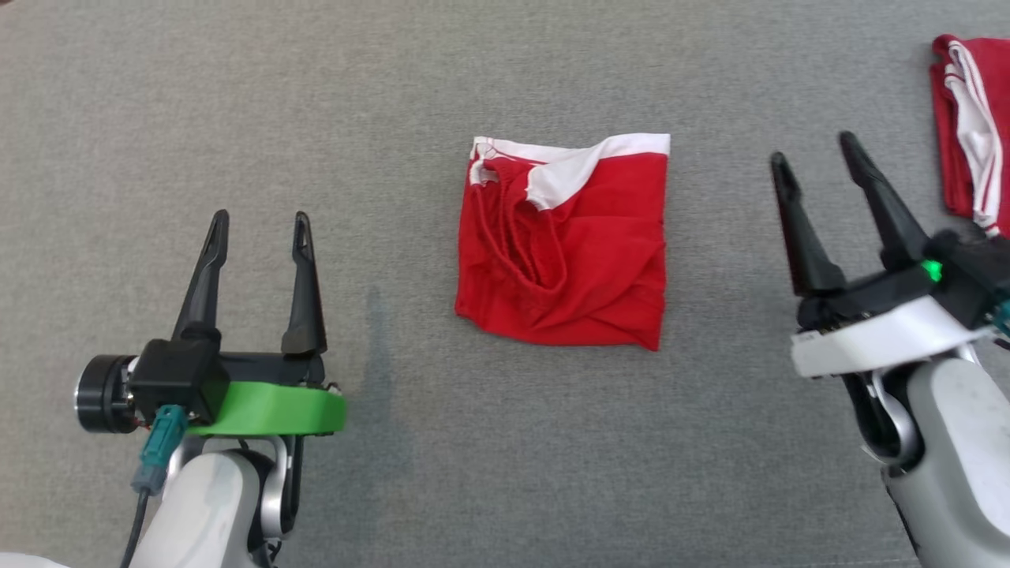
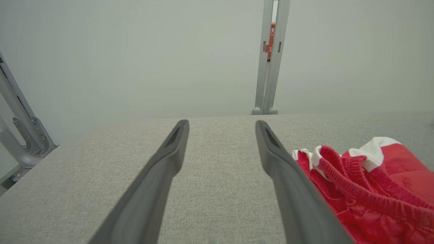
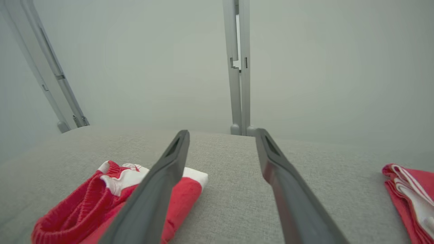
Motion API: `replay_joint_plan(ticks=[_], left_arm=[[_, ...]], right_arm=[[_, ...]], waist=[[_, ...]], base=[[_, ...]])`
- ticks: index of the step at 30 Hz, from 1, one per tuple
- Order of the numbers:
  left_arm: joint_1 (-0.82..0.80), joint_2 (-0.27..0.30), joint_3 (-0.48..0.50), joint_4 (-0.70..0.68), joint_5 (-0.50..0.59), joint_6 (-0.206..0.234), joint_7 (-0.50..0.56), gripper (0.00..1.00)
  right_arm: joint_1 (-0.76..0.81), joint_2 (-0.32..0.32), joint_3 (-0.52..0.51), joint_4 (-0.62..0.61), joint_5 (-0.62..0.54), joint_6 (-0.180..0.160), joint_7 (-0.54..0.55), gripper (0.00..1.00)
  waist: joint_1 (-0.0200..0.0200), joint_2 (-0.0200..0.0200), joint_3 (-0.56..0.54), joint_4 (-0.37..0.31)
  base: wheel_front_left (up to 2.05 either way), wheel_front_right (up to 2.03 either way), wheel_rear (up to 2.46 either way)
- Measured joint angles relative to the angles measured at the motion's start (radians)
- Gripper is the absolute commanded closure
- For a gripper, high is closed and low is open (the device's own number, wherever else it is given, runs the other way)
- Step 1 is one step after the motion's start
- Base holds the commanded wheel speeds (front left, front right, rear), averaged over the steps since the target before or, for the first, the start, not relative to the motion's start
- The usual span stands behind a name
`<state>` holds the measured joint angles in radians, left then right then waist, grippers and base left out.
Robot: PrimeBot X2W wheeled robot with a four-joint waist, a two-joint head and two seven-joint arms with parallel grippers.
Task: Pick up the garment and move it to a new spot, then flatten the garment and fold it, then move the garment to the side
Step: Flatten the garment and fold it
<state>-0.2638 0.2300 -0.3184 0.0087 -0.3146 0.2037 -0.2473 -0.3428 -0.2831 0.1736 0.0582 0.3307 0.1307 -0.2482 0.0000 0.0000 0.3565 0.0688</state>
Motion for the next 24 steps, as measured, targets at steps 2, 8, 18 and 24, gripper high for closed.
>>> replay_joint_plan(ticks=[2, 8, 18, 24], left_arm=[[0.010, 0.012, 0.008, -0.002, 0.000, 0.003, 0.006, 0.00], [0.034, 0.033, 0.017, -0.008, 0.000, 0.015, 0.015, 0.00], [0.064, 0.040, 0.015, -0.023, -0.001, 0.030, 0.031, 0.00], [0.069, 0.044, 0.011, -0.029, -0.001, 0.034, 0.032, 0.00]], right_arm=[[0.051, 0.005, -0.052, -0.034, -0.020, 0.000, 0.000, 0.00], [0.174, 0.041, -0.142, -0.124, -0.055, 0.000, 0.042, 0.00], [0.256, 0.077, -0.182, -0.206, -0.078, 0.000, 0.086, 0.00], [0.262, 0.080, -0.185, -0.217, -0.080, 0.000, 0.103, 0.00]], waist=[[0.0000, 0.0000, -0.006, -0.019], [0.0000, 0.0000, -0.024, -0.067], [0.0000, 0.0000, -0.050, -0.093], [0.0000, 0.0000, -0.054, -0.094]], base=[[0.00, 0.00, 0.00], [0.00, 0.00, 0.00], [0.00, 0.00, 0.00], [0.00, 0.00, 0.00]])
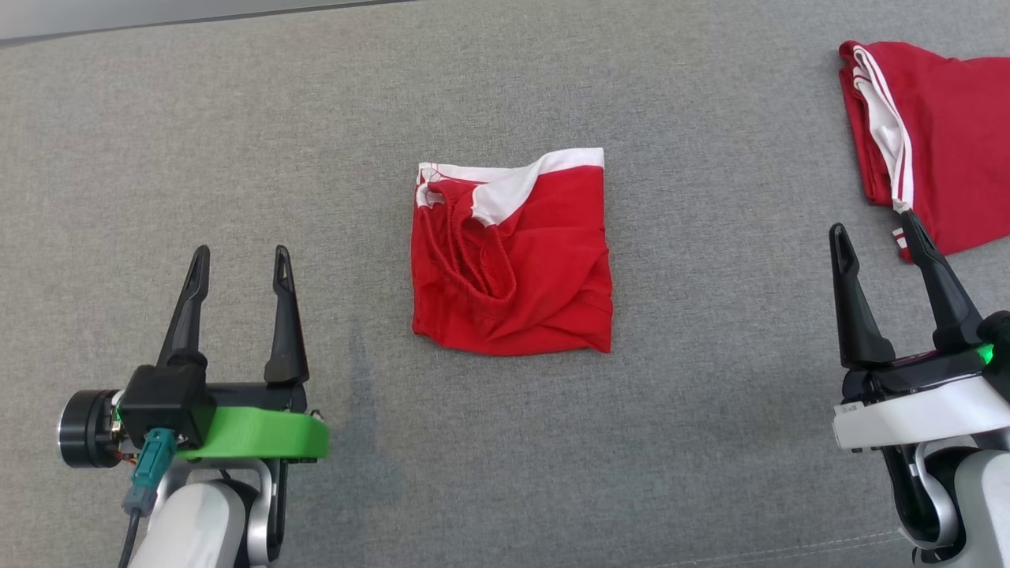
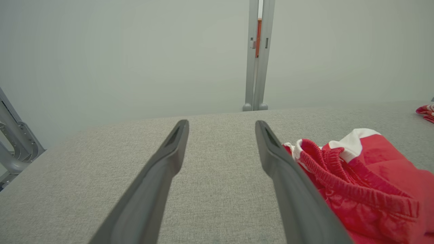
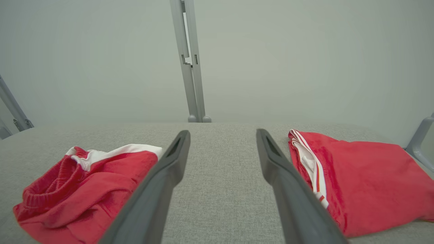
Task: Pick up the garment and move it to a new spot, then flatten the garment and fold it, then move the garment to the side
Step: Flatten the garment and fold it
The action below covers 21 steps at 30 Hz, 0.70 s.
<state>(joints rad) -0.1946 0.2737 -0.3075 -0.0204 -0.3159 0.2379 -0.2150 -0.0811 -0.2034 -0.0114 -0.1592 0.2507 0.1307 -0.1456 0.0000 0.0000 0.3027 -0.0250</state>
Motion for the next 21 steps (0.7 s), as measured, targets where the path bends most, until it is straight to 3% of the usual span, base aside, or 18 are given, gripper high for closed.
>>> replay_joint_plan(ticks=[4, 5, 6, 7, 13, 21], left_arm=[[0.000, 0.001, -0.005, -0.004, 0.000, 0.003, 0.002, 0.00], [0.000, 0.001, -0.007, -0.006, 0.000, 0.003, 0.002, 0.00], [0.000, 0.001, -0.007, -0.007, 0.000, 0.003, 0.002, 0.00], [-0.002, 0.001, -0.008, -0.008, 0.000, 0.003, 0.002, 0.00], [-0.026, 0.000, -0.014, -0.007, 0.000, 0.000, -0.002, 0.00], [-0.055, -0.021, -0.032, 0.010, 0.000, -0.010, -0.017, 0.00]], right_arm=[[0.001, 0.003, -0.005, -0.001, -0.006, 0.000, 0.015, 0.00], [0.001, 0.005, -0.007, 0.006, -0.009, 0.000, 0.033, 0.51], [-0.001, 0.008, -0.006, 0.010, -0.010, 0.000, 0.039, 0.68], [-0.008, 0.014, 0.001, 0.015, -0.010, 0.000, 0.040, 1.00], [-0.119, 0.036, 0.154, 0.111, -0.003, 0.000, 0.065, 1.00], [-0.310, 0.100, 0.430, 0.370, 0.054, 0.000, 0.043, 1.00]], waist=[[0.0000, 0.0000, 0.000, 0.003], [0.0000, 0.0000, 0.001, 0.004], [0.0000, 0.0000, 0.003, 0.005], [0.0000, 0.0000, 0.007, 0.007], [0.0000, 0.0000, 0.031, 0.025], [0.0000, 0.0000, 0.057, 0.073]], base=[[0.00, 0.00, 0.00], [0.00, 0.00, 0.00], [0.00, 0.00, 0.00], [0.00, 0.00, 0.00], [0.00, 0.00, 0.00], [0.00, 0.00, 0.00]])
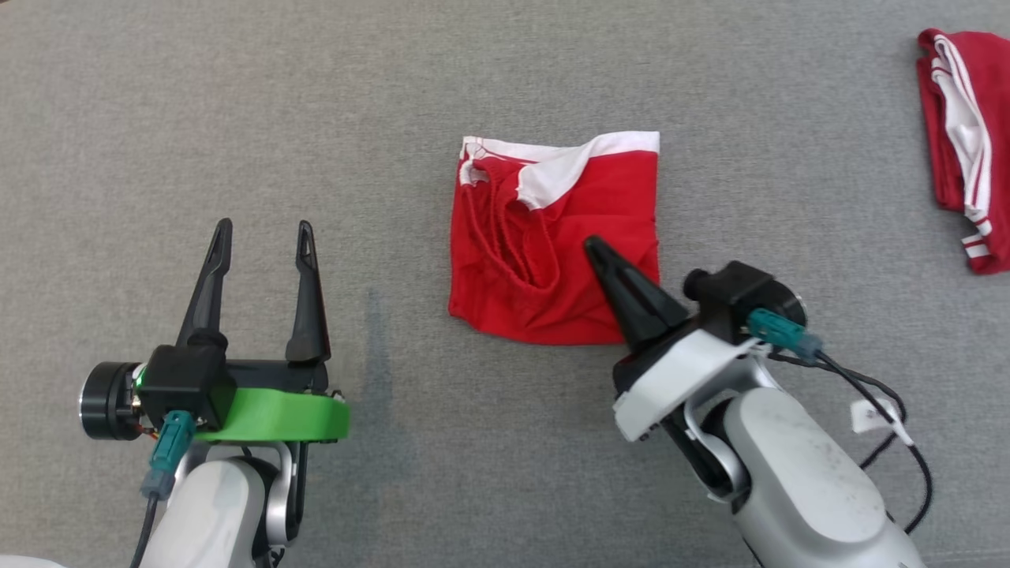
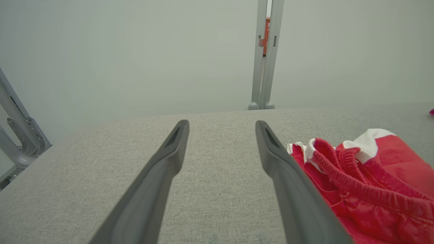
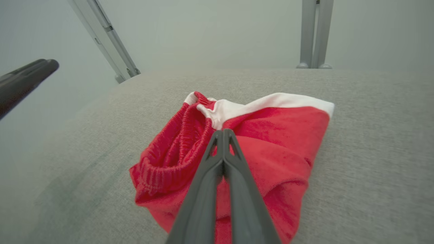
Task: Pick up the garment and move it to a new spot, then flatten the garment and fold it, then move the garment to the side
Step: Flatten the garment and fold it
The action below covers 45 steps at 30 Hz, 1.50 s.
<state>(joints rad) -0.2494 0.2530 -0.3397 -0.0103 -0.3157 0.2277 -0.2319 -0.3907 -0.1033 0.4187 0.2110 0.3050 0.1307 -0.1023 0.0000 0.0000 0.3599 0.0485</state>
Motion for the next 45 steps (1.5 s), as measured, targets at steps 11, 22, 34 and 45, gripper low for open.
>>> replay_joint_plan(ticks=[11, 22, 34, 45], left_arm=[[-0.010, -0.017, -0.011, 0.026, -0.001, -0.008, -0.016, 0.00], [-0.020, -0.024, -0.019, 0.040, -0.002, -0.009, -0.020, 0.00], [-0.020, -0.023, -0.021, 0.046, -0.007, -0.009, -0.024, 0.00], [0.019, 0.002, -0.005, 0.049, -0.017, 0.009, -0.020, 0.00]], right_arm=[[-0.139, 0.031, 0.133, 0.245, 0.031, 0.000, -0.030, 1.00], [-0.258, 0.047, 0.288, 0.407, -0.099, 0.000, -0.016, 1.00], [-0.270, 0.052, 0.354, 0.423, -0.078, 0.000, -0.085, 1.00], [-0.112, -0.001, 0.184, 0.230, -0.015, 0.000, -0.151, 0.00]], waist=[[0.0000, 0.0000, 0.014, 0.054], [0.0000, 0.0000, 0.009, 0.057], [0.0000, 0.0000, -0.006, 0.046], [0.0000, 0.0000, -0.059, 0.014]], base=[[0.00, 0.00, 0.00], [0.00, 0.00, 0.00], [0.00, 0.00, 0.00], [0.00, 0.00, 0.00]])
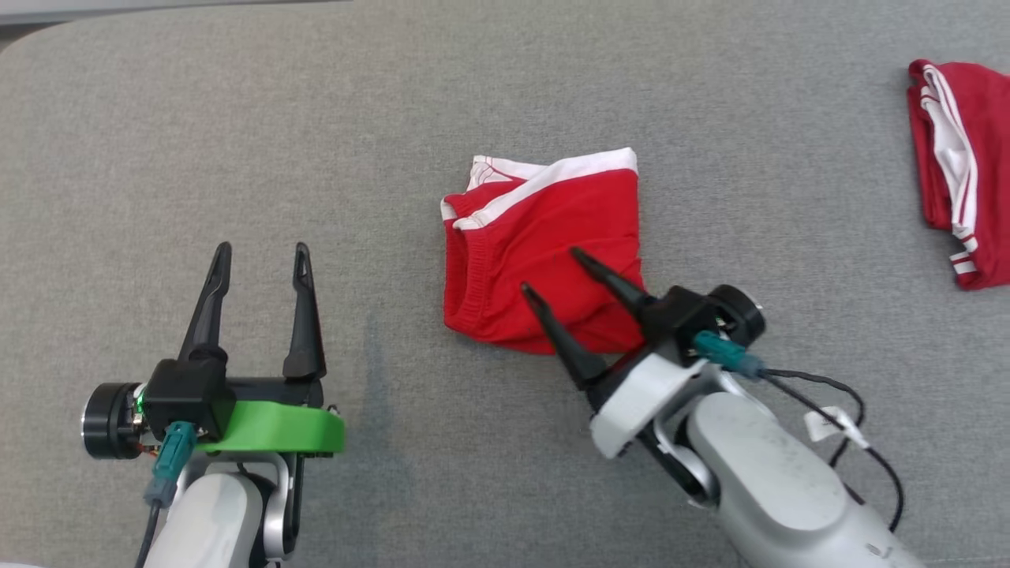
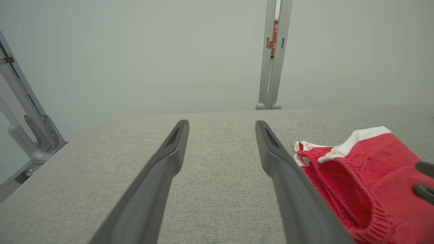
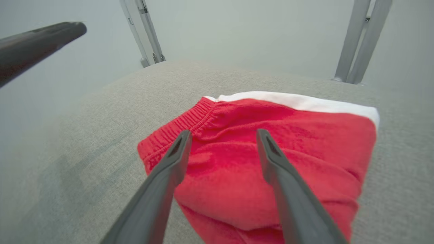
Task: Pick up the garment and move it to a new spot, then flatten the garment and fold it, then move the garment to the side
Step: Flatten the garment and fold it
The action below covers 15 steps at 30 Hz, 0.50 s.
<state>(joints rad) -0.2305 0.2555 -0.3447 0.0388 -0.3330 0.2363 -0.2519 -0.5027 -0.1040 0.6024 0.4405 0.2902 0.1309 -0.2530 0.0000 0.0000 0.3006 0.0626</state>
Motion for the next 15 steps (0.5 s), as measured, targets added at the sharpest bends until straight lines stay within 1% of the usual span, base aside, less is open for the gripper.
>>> replay_joint_plan(ticks=[7, 11, 15], left_arm=[[0.041, 0.028, 0.018, -0.009, -0.009, 0.015, 0.014, 0.00], [0.067, 0.043, 0.027, -0.018, -0.014, 0.025, 0.022, 0.00], [0.095, 0.054, 0.032, -0.025, -0.019, 0.030, 0.027, 0.00]], right_arm=[[0.141, -0.042, -0.221, -0.187, -0.032, 0.000, -0.006, 0.00], [0.224, -0.043, -0.365, -0.278, -0.058, 0.000, -0.002, 0.00], [0.306, -0.040, -0.474, -0.359, -0.076, 0.000, 0.033, 0.00]], waist=[[0.0000, 0.0000, -0.043, -0.039], [0.0000, 0.0000, -0.074, -0.058], [0.0000, 0.0000, -0.105, -0.075]], base=[[0.00, 0.00, 0.00], [0.00, 0.00, 0.00], [0.00, 0.00, 0.00]])
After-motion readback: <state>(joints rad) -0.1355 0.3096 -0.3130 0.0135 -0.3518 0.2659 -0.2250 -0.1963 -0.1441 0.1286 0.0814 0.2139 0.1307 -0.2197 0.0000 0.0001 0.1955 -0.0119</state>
